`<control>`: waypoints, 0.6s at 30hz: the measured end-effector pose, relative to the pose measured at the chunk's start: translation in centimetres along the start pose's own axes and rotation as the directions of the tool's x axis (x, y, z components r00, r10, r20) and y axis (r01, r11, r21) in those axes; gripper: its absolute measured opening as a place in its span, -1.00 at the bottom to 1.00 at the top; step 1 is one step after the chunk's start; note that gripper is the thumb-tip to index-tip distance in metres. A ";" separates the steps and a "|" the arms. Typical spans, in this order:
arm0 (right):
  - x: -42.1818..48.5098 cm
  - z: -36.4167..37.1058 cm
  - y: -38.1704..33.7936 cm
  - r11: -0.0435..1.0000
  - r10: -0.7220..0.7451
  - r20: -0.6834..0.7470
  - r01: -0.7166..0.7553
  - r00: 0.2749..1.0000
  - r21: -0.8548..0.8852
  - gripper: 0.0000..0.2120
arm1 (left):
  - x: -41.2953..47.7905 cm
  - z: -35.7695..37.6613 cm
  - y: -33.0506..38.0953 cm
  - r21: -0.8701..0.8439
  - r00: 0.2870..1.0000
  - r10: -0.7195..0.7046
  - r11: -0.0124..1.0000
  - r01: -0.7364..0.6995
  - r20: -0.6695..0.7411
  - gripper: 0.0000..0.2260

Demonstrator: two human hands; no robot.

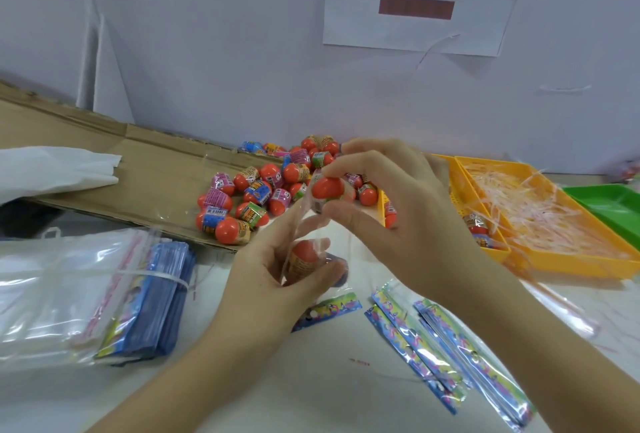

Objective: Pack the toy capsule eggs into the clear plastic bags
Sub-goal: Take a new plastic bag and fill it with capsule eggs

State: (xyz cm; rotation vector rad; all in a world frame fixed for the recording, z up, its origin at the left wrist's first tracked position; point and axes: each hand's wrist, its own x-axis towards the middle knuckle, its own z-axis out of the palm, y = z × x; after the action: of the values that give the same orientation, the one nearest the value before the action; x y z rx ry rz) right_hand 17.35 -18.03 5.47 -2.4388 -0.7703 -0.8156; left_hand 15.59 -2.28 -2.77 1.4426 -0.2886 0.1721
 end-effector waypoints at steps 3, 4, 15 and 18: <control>-0.1 0.1 0.1 1.000 -0.030 0.080 0.030 0.996 -0.001 -0.74 | 0.0 0.2 0.1 0.008 0.999 0.027 1.000 -0.028 0.032 -0.42; -0.1 0.1 0.1 0.999 -0.032 0.129 0.030 0.991 0.019 -0.73 | 0.0 0.2 0.2 0.002 0.998 0.035 0.999 -0.035 0.042 -0.44; 0.1 0.1 0.0 0.984 -0.011 0.065 -0.001 0.998 0.179 -0.77 | 0.0 0.1 0.0 0.052 0.997 0.053 0.997 -0.056 0.053 -0.45; -0.1 0.0 0.0 0.999 -0.035 0.103 0.038 0.994 -0.028 -0.80 | 0.1 0.1 -0.2 0.017 0.997 0.058 0.998 -0.059 0.051 -0.28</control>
State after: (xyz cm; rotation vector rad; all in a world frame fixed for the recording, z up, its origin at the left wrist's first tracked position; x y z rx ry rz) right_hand 17.26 -18.03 5.47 -2.5163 -0.8487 -0.7258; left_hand 15.79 -2.42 -2.95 1.4588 -0.3711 0.1864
